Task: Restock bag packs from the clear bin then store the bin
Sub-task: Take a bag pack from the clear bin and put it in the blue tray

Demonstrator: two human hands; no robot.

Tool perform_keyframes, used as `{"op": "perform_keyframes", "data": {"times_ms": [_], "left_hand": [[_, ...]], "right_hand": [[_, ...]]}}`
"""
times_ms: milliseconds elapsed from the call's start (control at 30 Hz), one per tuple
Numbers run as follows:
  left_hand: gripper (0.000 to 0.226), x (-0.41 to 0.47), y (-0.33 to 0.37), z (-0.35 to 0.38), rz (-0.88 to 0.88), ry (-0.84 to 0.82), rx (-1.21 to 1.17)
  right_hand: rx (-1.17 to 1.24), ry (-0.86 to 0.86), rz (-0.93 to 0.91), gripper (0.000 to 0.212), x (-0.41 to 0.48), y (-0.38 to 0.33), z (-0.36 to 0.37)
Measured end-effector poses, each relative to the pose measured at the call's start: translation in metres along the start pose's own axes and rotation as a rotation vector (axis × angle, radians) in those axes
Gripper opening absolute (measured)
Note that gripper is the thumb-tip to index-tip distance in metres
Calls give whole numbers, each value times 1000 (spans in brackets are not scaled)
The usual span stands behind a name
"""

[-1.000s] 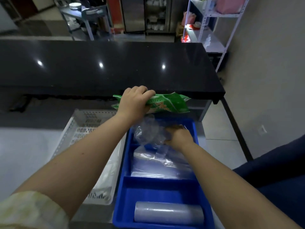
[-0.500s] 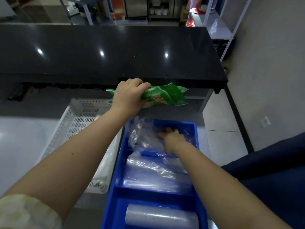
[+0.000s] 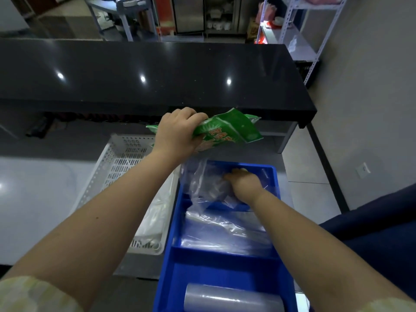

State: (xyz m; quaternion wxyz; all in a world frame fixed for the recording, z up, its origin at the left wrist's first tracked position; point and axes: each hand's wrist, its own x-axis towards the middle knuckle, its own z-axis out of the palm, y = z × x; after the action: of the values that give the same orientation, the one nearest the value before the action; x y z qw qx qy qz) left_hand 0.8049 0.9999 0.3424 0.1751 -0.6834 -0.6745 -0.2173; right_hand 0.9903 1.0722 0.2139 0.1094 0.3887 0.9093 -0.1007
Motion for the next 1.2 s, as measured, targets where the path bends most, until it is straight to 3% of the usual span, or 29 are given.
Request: {"op": "perform_keyframes", "data": {"times_ms": [300, 433, 733, 1000, 1200], "left_hand": [[42, -5, 15, -21, 34, -19, -28], [44, -2, 39, -18, 68, -49, -61], [52, 1, 90, -1, 142, -288, -198], [52, -17, 72, 26, 53, -407, -206], [50, -19, 59, 32, 88, -474, -124]], "right_hand": [[31, 227, -8, 48, -70, -6, -45], [-5, 317, 33, 44, -110, 2, -49], [-18, 368, 131, 32, -168, 11, -38], [-35, 382, 133, 39, -172, 8, -15], [27, 368, 133, 34, -161, 4, -7]]}}
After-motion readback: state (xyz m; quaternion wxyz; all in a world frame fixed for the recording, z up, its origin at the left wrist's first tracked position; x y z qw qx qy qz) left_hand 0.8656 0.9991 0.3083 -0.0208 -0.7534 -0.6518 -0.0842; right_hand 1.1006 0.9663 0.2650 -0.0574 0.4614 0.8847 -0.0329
